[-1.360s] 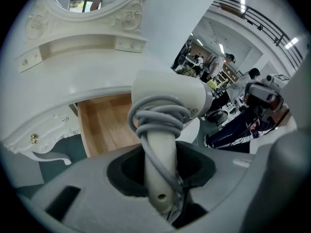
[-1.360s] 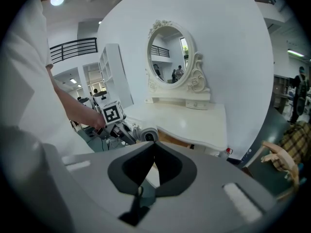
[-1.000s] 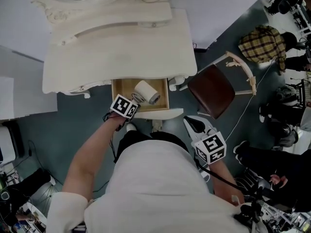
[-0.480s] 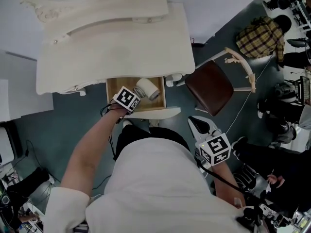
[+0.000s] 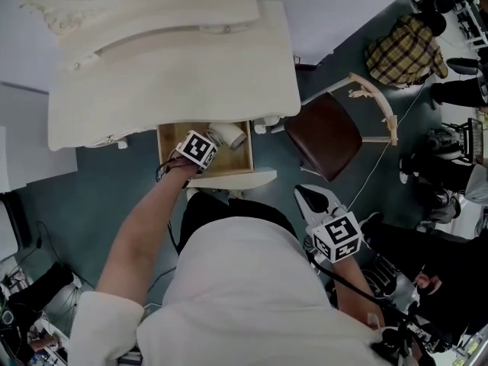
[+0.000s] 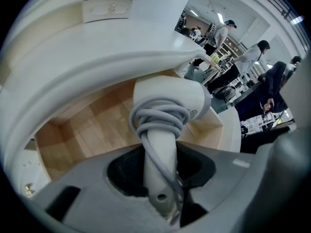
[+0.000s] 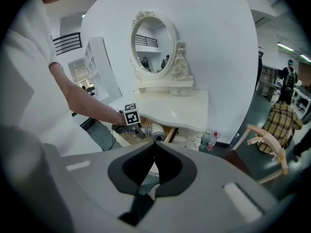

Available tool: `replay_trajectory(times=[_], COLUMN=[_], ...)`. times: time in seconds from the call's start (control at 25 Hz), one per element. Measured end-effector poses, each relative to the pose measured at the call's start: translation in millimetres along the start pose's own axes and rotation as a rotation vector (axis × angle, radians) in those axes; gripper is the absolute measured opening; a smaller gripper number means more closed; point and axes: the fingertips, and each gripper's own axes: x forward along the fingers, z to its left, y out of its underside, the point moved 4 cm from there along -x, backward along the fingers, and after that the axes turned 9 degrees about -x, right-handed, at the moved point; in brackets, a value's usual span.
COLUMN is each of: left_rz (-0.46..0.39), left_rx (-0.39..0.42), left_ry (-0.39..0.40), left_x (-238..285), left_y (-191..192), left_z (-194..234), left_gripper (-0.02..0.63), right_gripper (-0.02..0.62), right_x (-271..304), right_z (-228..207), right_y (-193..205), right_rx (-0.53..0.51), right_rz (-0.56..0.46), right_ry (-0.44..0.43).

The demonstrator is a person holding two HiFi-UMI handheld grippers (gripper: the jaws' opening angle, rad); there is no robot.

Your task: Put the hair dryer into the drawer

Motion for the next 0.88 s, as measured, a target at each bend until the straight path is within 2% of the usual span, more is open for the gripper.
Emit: replay_trajectory(times=[0.36, 0.52, 0.88], left_rz=[-0.058, -0.108, -0.174], left_rx=[-0.074, -0.095, -0.102], left_ry=[-0.106, -0.094, -0.128], left_x=[20, 28, 30], left_y=[-9, -17, -26], left_z=[27, 30, 34], left_gripper=[0.149, 0.149, 0.149], right_gripper=[0.000, 0.000, 0.000], right_x=[3, 6, 12], right_z=[-12, -16, -18], right_y=[9, 8, 9], right_rx=[0.010, 0.007, -0.005], right_rz=[0.041, 0.048, 0.073], right_ry=[-0.002, -0.009, -0.019])
